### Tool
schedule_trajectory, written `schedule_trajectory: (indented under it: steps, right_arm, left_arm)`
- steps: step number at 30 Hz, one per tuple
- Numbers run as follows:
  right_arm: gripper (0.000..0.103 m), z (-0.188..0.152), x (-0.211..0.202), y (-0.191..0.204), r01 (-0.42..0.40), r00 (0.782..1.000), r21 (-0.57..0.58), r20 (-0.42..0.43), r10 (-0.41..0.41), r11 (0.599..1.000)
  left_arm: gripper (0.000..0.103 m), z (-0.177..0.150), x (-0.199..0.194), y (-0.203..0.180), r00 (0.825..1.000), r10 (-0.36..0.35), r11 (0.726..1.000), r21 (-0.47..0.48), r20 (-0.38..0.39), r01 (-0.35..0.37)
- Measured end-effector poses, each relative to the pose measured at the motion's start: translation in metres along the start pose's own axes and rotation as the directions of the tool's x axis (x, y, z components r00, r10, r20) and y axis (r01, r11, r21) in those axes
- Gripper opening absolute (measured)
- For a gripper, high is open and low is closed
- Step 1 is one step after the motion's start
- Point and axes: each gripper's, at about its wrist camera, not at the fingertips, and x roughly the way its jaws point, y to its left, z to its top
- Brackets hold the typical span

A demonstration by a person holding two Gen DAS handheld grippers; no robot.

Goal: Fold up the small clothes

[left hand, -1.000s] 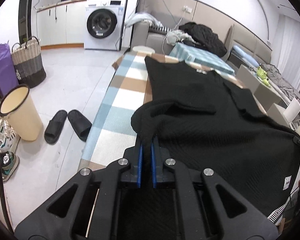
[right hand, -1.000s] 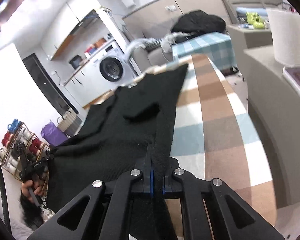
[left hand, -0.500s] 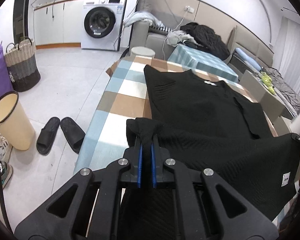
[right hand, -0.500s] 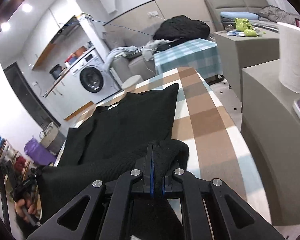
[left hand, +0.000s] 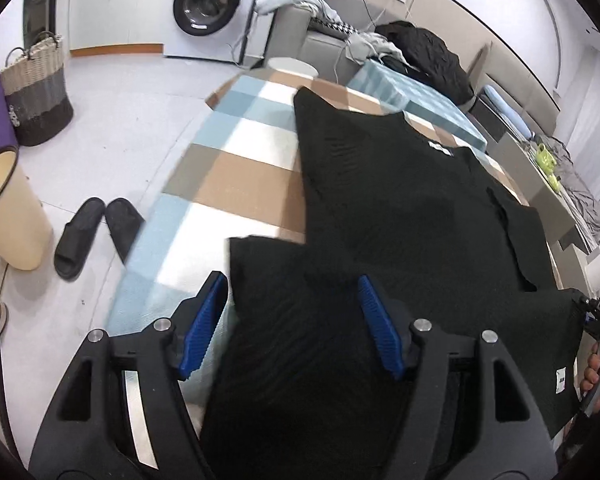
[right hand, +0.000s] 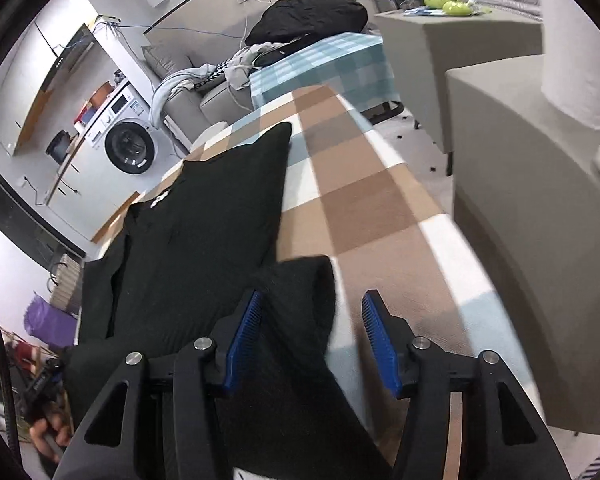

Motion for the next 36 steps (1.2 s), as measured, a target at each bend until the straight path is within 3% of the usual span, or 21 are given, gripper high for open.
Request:
schedule_trajectory:
  steps: [2,3,4,7,10,19,21,23,25,28,31,36]
  right_arm:
    - [0.054,0.001,0.009,0.011,-0.016,1.0,-0.025,-0.004,0.016,1.0]
    - [0.052,0.001,0.013,0.015,-0.016,1.0,-0.04,-0.006,0.016,0.999]
    - [0.044,0.002,0.017,0.018,-0.016,1.0,-0.05,-0.007,0.016,0.999]
    - [0.024,0.0,0.027,0.025,-0.005,1.0,-0.081,-0.024,0.003,0.997]
    - [0.019,-0.006,0.027,0.024,0.007,0.999,-0.092,-0.039,-0.01,0.996]
    - [0.018,-0.03,0.005,0.02,-0.005,0.996,-0.116,-0.085,-0.005,0.993]
    - [0.018,-0.037,0.0,0.019,-0.01,0.996,-0.118,-0.087,0.0,0.993]
    - [0.024,-0.038,-0.002,0.017,-0.02,0.997,-0.11,-0.081,0.011,0.994]
    - [0.038,-0.036,-0.006,0.015,-0.032,0.996,-0.099,-0.09,0.023,0.995]
    - [0.052,-0.04,-0.028,0.009,-0.053,0.997,-0.101,-0.065,0.047,0.993]
    - [0.055,-0.051,-0.05,0.0,-0.041,0.998,-0.145,-0.053,0.033,0.989]
    - [0.056,-0.083,-0.061,-0.018,-0.042,0.994,-0.16,-0.103,0.026,0.986]
  left_arm:
    - [0.056,0.002,0.009,-0.008,1.0,-0.002,1.0,0.02,-0.001,0.002]
    - [0.038,0.002,0.011,-0.013,1.0,0.002,0.999,0.041,0.005,-0.002]
    - [0.025,0.001,0.015,-0.018,1.0,0.006,0.998,0.069,-0.004,-0.006]
    - [0.017,-0.002,0.016,-0.023,1.0,0.02,0.995,0.102,-0.004,-0.019]
    - [0.015,-0.009,0.01,-0.027,0.999,0.032,0.989,0.143,-0.008,-0.03]
    - [0.015,-0.045,-0.027,-0.015,0.999,0.036,0.989,0.143,-0.011,-0.034]
    - [0.025,-0.049,-0.032,-0.012,0.998,0.056,0.991,0.125,-0.011,-0.054]
    - [0.038,-0.051,-0.041,-0.009,0.996,0.092,0.99,0.109,0.002,-0.091]
    - [0.052,-0.056,-0.055,-0.003,0.996,0.088,0.992,0.091,0.019,-0.09]
    - [0.056,-0.067,-0.078,0.008,0.995,0.09,0.993,0.075,0.038,-0.093]
    - [0.057,-0.08,-0.092,0.021,0.994,0.101,0.993,0.061,0.034,-0.103]
    - [0.057,-0.101,-0.099,0.038,0.996,0.095,0.995,0.016,0.002,-0.095]
